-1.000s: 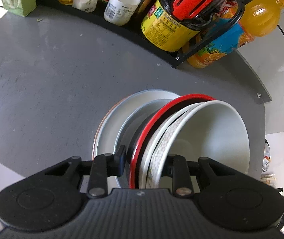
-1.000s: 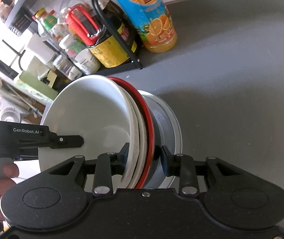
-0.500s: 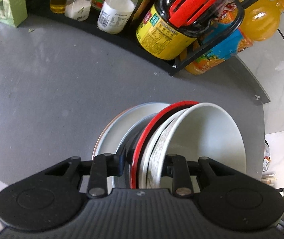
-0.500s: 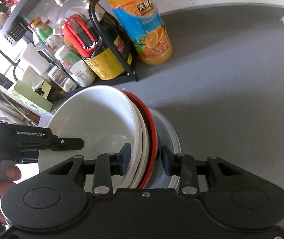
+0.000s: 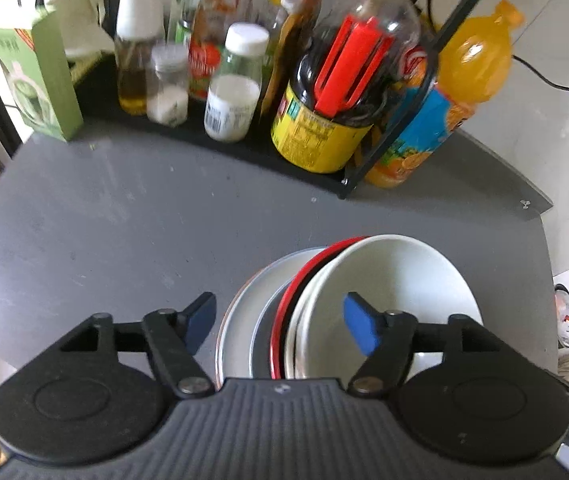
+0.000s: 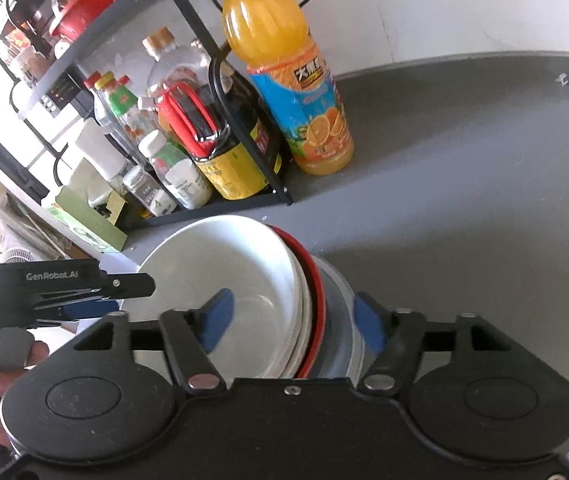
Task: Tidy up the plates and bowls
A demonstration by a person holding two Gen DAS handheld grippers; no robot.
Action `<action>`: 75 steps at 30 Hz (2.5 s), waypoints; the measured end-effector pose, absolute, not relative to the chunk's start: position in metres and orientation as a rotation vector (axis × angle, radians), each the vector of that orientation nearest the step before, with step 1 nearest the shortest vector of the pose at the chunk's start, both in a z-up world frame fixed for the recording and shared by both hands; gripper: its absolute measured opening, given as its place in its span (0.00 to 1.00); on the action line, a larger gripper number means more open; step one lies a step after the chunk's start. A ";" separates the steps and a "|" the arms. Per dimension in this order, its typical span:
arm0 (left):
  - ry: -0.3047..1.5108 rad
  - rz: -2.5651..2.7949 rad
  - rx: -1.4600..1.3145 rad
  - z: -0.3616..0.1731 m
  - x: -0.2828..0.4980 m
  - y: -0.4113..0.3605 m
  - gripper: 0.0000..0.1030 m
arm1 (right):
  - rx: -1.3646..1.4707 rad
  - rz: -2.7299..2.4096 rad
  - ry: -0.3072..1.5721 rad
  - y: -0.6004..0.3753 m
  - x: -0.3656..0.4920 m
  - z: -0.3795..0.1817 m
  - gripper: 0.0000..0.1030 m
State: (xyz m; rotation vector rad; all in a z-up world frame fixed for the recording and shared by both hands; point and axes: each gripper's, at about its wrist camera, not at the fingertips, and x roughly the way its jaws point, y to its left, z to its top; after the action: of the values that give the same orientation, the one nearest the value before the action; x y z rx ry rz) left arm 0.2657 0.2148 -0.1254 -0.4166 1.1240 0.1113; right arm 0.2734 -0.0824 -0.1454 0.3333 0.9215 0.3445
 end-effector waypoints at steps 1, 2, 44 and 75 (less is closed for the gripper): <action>1.115 0.119 -0.399 -0.121 0.263 0.211 0.69 | 0.332 0.348 0.911 -0.086 0.270 -0.143 0.73; 1.104 0.128 -0.383 -0.118 0.259 0.207 0.70 | 0.329 0.350 0.900 -0.089 0.266 -0.140 0.75; 0.875 0.242 -0.320 0.013 0.063 0.066 0.98 | 0.289 0.327 0.632 -0.251 0.100 -0.057 1.00; 0.816 0.189 -0.139 0.030 -0.001 0.044 1.00 | 0.196 0.262 0.645 -0.231 0.025 -0.029 1.00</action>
State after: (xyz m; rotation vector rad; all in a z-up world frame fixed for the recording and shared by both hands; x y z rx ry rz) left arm -0.0015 0.0444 0.0302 -0.1388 0.8163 0.1886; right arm 0.0245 -0.2315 -0.0295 0.1960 0.6448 0.2621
